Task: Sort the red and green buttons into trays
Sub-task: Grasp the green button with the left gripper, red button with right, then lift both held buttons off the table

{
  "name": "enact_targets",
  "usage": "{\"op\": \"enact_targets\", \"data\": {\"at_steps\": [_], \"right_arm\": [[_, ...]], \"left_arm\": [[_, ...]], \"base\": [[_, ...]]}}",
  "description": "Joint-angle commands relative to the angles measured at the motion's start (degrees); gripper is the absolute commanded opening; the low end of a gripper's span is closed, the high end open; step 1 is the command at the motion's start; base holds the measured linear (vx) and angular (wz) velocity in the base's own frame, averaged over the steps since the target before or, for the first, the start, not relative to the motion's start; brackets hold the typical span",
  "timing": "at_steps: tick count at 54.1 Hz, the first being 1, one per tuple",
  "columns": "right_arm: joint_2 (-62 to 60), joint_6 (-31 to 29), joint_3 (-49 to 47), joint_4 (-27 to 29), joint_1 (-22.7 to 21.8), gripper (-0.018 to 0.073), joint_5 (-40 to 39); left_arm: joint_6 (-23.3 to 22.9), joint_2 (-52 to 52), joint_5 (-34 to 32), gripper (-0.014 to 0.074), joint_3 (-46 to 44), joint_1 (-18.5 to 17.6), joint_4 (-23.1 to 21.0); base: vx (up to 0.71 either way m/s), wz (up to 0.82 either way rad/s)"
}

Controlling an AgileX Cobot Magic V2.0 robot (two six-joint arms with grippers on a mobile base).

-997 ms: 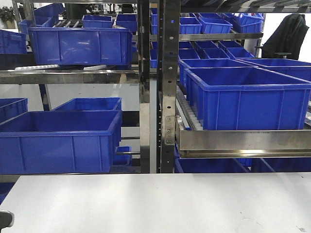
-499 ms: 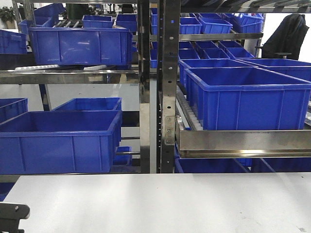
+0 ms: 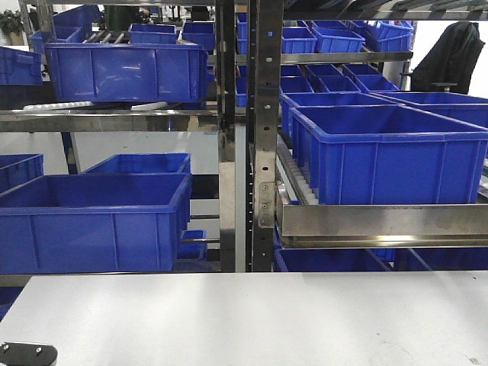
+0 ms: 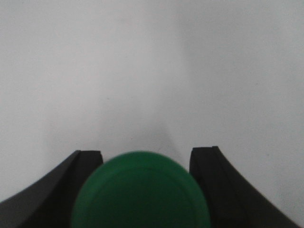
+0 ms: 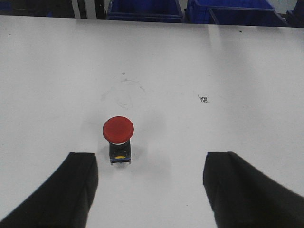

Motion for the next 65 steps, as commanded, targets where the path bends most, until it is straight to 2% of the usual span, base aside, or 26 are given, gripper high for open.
{"op": "enact_targets", "data": {"at_steps": [1,14,24,30,34,35,46,58,65], "right_arm": [[0.19,0.16,-1.74,-0.07,0.15,0.0532,-2.71],[1.9,0.78,-1.74,-0.03,0.15,0.0532,1.48],[4.88,0.81,-1.74,-0.03,0.15,0.0532,-2.47],[6.26,2.32,-1.8,1.82,0.15,0.0532,-3.64],[8.01,2.25,-2.37,3.0,0.15,0.0532,-1.51],[12.46,2.19,-5.19,3.91,0.15,0.0532,4.21],[21.19,1.25,-11.08,3.91,0.15,0.0532,4.73],[32.1,-7.36,-18.19,5.25,0.15,0.0532,4.53],[38.88,-7.67,-22.16,5.63,0.15,0.0532,4.53]], "left_arm": [[0.0,-1.2,-3.92,0.0499,-1.28,-0.36,-0.63],[2.16,1.18,-6.3,0.0325,-1.28,-0.36,-0.63],[2.57,1.32,-8.36,0.0162,-1.28,-0.36,-0.63],[2.57,1.12,-7.61,0.0074,-1.28,-0.36,-0.63],[2.52,0.35,-6.13,0.0004,-1.28,-0.36,-0.63],[2.42,-2.96,-2.92,-0.0008,-1.28,-0.36,-0.63],[2.42,-10.47,-0.85,-0.0004,-1.28,-0.36,-0.63],[2.42,-17.95,-0.77,-0.0001,-1.28,-0.36,-0.63],[2.42,-20.44,-0.33,0.0,-1.28,-0.36,-0.63]], "base": [[0.0,0.0],[0.0,0.0],[0.0,0.0],[0.0,0.0],[0.0,0.0],[0.0,0.0],[0.0,0.0],[0.0,0.0],[0.0,0.0]]}}
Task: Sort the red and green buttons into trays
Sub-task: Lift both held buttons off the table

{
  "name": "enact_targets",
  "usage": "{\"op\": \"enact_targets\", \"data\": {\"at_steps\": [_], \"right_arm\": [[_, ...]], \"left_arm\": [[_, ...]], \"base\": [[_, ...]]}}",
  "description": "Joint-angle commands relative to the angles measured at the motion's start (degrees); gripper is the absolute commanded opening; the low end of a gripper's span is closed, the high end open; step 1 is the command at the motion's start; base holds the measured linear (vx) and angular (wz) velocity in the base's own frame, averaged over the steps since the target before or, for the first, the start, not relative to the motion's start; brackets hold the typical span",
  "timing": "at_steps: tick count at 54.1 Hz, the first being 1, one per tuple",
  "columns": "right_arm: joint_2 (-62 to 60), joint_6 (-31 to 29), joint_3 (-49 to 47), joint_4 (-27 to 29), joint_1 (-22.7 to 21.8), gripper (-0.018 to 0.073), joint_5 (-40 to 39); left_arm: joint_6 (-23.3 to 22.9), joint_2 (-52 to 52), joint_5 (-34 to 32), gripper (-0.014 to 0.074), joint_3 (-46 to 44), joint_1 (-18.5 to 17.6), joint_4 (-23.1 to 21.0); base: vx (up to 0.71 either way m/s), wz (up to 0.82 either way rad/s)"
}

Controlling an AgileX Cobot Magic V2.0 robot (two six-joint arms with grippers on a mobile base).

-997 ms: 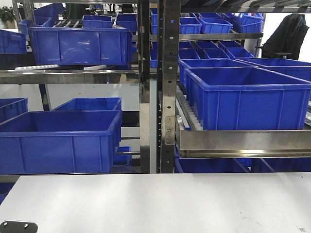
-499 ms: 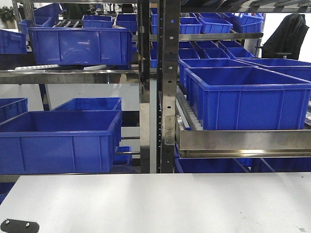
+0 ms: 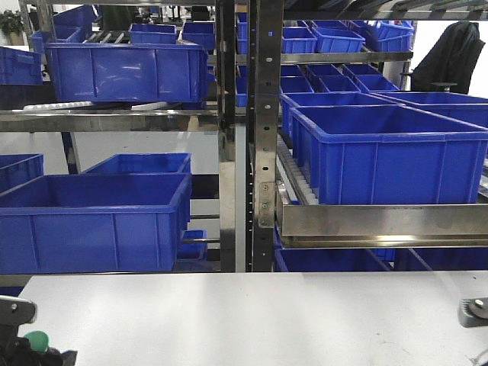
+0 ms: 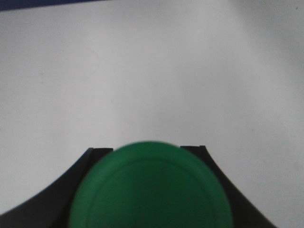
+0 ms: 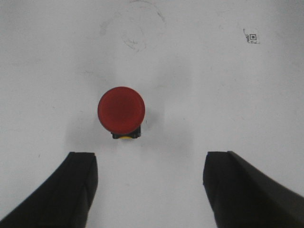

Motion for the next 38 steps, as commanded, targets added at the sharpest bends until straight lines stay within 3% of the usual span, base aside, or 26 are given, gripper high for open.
{"op": "enact_targets", "data": {"at_steps": [1,8,18,38], "right_arm": [[3.17,-1.26,-4.45,0.6,0.15,0.0532,-2.9],[8.66,-3.16,-7.78,2.84,0.15,0.0532,-2.84],[13.62,-12.32,-11.0,10.43,0.15,0.0532,-2.56],[20.68,-12.49,-11.08,12.11,0.15,0.0532,-4.5]], "left_arm": [[-0.15,-3.73,-2.96,0.0,-1.1,-0.36,-0.63],[-0.15,-4.44,-2.14,0.0,-1.1,-0.36,-0.63],[-0.01,-4.44,0.25,0.0,-1.1,-0.36,-0.63],[-0.01,-4.44,1.82,0.0,-1.1,-0.36,-0.63]], "base": [[0.0,0.0],[0.0,0.0],[0.0,0.0],[0.0,0.0]]}}
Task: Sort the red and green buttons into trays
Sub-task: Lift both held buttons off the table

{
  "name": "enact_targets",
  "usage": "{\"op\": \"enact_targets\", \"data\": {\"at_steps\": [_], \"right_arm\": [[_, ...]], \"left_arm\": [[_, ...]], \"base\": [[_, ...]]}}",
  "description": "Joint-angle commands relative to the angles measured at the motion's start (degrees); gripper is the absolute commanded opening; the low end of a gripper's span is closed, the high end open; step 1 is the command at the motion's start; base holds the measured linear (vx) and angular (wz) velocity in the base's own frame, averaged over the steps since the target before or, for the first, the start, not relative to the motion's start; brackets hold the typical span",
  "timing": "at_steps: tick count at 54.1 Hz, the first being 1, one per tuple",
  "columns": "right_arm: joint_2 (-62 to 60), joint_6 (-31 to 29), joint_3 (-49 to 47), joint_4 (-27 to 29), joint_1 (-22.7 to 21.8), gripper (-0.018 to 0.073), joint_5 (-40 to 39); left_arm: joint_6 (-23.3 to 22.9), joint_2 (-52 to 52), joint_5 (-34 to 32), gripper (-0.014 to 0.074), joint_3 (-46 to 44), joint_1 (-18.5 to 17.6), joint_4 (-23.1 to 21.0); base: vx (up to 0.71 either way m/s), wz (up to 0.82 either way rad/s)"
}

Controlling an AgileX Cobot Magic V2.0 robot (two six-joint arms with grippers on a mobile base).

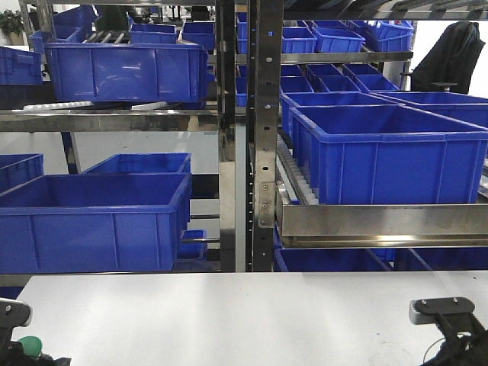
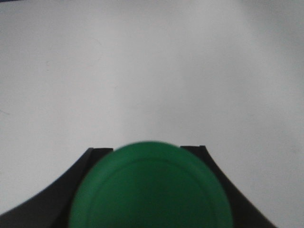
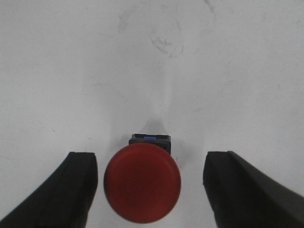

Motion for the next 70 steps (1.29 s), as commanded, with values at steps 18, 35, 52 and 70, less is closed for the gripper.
{"op": "enact_targets", "data": {"at_steps": [18,35,52,70], "right_arm": [[4.39,-0.64,-1.64,1.07,0.15,0.053,-4.09],[4.86,-0.54,-1.64,3.64,0.15,0.0369,-4.49],[4.79,-1.15,-1.64,10.61,0.15,0.0047,-4.21],[-7.04,-6.14,-1.64,11.67,2.66,-0.0011,-3.91]], "left_arm": [[-0.01,-2.1,-3.56,0.0,-1.28,-0.36,-0.63],[-0.01,-2.1,-3.56,0.0,-1.28,-0.36,-0.63],[-0.01,-3.33,-3.91,0.0,-1.28,-0.36,-0.63],[-0.18,-14.45,-3.31,0.0,-1.49,-0.36,-0.63]], "base": [[0.0,0.0],[0.0,0.0],[0.0,0.0],[0.0,0.0]]}}
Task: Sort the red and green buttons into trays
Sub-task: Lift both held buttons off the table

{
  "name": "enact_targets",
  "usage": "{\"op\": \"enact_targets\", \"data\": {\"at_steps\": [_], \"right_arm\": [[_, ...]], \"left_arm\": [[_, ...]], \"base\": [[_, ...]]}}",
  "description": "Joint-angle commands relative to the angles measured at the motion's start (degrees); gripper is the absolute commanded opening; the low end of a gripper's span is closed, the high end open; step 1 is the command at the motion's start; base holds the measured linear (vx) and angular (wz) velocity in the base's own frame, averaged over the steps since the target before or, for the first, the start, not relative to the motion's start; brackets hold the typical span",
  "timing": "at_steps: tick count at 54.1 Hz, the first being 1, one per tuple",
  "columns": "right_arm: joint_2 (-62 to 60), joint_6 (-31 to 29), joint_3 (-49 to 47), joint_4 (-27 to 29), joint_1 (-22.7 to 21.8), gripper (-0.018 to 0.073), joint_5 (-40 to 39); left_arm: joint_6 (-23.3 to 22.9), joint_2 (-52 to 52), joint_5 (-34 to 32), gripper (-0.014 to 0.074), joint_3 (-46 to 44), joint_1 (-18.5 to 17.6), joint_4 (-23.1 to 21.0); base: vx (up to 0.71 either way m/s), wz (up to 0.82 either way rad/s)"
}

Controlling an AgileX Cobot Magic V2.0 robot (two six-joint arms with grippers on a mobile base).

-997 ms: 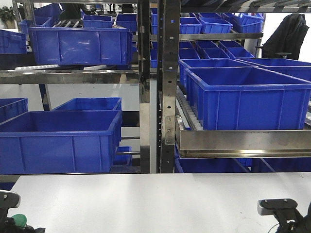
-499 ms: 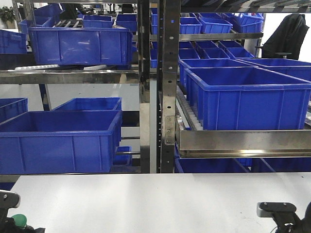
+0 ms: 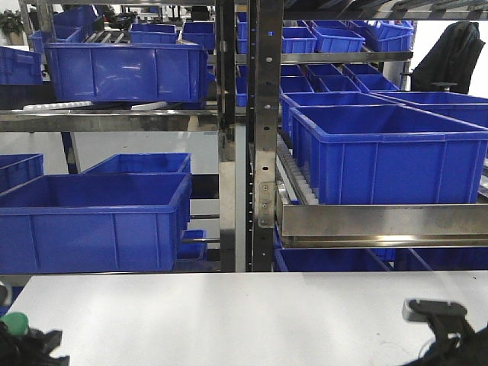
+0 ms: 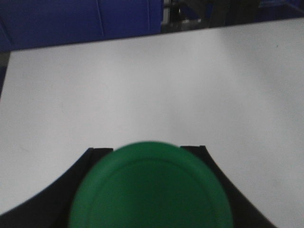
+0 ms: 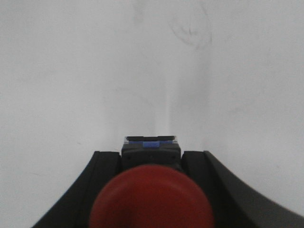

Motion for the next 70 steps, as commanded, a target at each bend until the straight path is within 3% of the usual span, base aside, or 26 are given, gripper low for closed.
{"op": "enact_targets", "data": {"at_steps": [1,15,25,45,57,70], "right_arm": [[-8.42,-1.62,-1.5,0.93,1.78,-0.001,-3.11],[-24.84,-0.76,-1.5,0.47,9.22,-0.0009,-9.59],[-36.38,2.92,-1.5,-2.0,9.01,-0.0009,-5.95],[-54.04,3.55,-1.33,-9.7,9.01,-0.0009,0.27],[-56.59,9.37,-0.41,-11.95,9.01,-0.0009,3.15],[-62.76,11.69,7.38,-12.94,9.01,-0.0009,-2.05]], "left_arm": [[-0.18,-6.11,-3.59,0.0,-1.7,-0.36,-0.63],[-0.18,-16.87,3.34,0.0,-8.84,-0.36,-0.63],[-0.18,-25.61,10.06,0.0,-12.19,-0.36,-0.63],[-0.18,-46.83,19.89,0.0,-6.93,-0.36,-0.63],[-0.13,-50.22,21.53,0.0,-4.4,-0.36,-0.63],[-0.13,-50.22,22.5,0.0,-4.34,-0.36,-0.63]], "base": [[0.0,0.0],[0.0,0.0],[0.0,0.0],[0.0,0.0],[0.0,0.0],[0.0,0.0]]}}
